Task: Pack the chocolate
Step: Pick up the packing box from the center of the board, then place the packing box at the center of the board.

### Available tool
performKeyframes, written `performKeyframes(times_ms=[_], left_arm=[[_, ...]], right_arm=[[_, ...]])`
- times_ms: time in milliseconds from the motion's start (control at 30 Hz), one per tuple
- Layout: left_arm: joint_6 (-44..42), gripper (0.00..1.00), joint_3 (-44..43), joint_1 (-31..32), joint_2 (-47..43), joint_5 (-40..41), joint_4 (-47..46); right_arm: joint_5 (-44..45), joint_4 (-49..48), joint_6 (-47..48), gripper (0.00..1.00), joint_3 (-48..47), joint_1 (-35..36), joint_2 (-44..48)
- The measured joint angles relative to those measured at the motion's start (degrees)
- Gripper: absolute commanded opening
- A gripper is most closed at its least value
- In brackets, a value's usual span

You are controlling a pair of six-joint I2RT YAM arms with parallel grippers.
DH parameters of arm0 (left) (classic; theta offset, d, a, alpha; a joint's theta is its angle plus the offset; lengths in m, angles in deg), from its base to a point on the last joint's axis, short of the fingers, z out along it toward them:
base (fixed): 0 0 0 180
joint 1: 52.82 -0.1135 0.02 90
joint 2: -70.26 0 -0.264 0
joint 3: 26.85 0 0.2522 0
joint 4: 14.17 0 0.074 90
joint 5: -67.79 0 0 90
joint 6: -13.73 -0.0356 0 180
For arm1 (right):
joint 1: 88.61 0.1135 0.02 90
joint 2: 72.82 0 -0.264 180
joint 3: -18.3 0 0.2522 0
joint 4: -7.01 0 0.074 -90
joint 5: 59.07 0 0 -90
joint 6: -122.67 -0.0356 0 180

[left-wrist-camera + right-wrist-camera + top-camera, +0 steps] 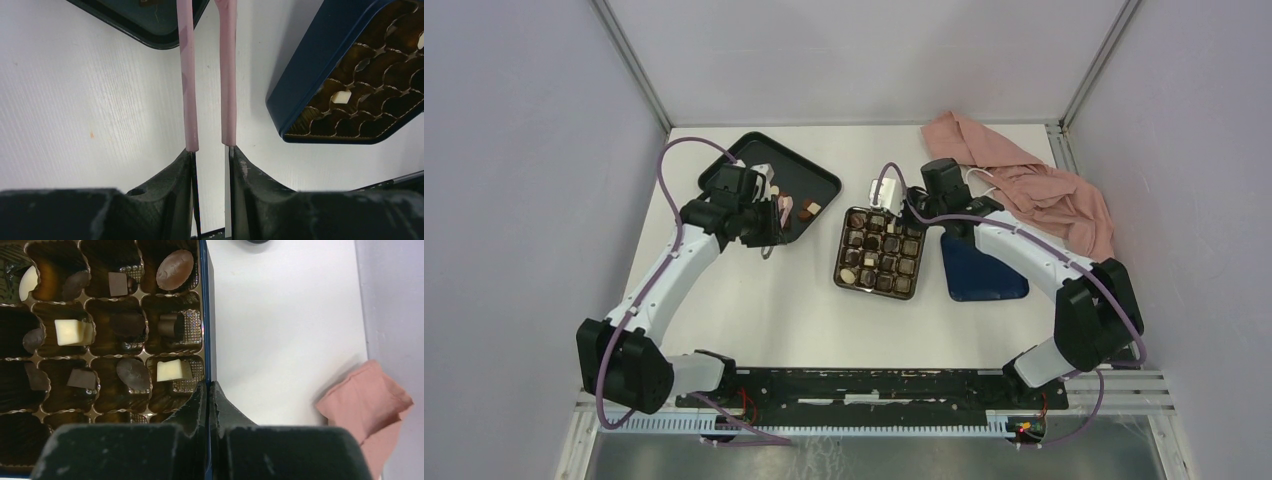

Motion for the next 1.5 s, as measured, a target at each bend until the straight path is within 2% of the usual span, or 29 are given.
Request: performKeyframes(times_ms=[467,867,933,1100,1500], left_arm=[[-0.39,0.35,2.69,0.0,-0.15,0.04,-2.49],[-1.03,0.36,1.75,-0.39,8.02,0.79,-0.24],[-1.18,0.36,1.14,-0.63,9.27,1.05,0.39],[-1.4,0.36,-1.16,-0.94,12.57,1.84,1.95],[-2.08,0.37,-7.8,-1.81,18.88,2.43,4.59]], right_arm=[[0.39,-1.44,-2.8,0.0,0.96,-0.04,0.11],[-7.91,-1.14,-7.91,0.0,0.96,-4.37,-9.27],[-8.39,-1.16,-8.59,0.03,0.96,-4.59,-9.9],[-9.97,-1.16,-9.97,0.2,0.94,-4.52,-10.23],[-11.5,-0.61,-10.25,0.42,0.57,-4.61,-9.94]])
